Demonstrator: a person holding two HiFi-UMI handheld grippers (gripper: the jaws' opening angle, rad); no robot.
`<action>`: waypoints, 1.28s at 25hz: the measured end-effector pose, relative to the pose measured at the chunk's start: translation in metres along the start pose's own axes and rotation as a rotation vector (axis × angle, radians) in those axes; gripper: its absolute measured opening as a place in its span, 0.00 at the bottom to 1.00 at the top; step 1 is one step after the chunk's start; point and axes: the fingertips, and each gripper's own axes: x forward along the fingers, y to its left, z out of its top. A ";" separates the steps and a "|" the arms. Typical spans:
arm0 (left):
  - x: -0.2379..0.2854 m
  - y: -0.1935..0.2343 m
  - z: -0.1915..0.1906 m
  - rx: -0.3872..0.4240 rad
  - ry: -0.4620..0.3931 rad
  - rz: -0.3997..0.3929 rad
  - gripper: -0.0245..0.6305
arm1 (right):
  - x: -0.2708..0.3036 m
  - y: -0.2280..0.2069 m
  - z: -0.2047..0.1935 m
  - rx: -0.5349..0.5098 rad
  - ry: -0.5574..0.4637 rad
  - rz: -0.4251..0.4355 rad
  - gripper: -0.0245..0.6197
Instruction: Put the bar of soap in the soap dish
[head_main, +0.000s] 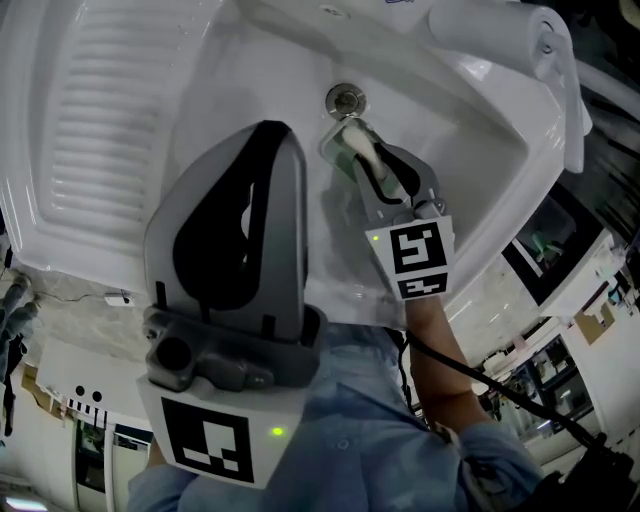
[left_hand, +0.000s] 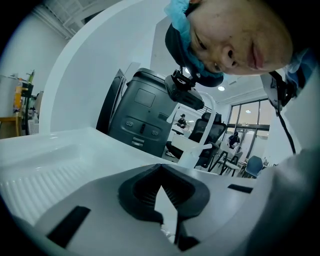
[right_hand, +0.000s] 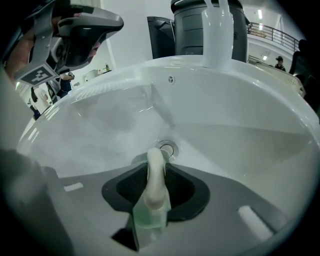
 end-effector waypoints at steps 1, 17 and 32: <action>-0.001 -0.001 0.002 0.004 -0.001 -0.003 0.04 | -0.001 0.000 0.000 0.003 0.000 -0.002 0.21; -0.001 -0.004 0.001 0.008 0.006 -0.022 0.04 | -0.002 -0.008 0.002 0.001 -0.015 -0.048 0.28; -0.023 -0.021 0.016 0.099 -0.019 -0.020 0.04 | -0.053 -0.026 0.037 0.056 -0.183 -0.153 0.29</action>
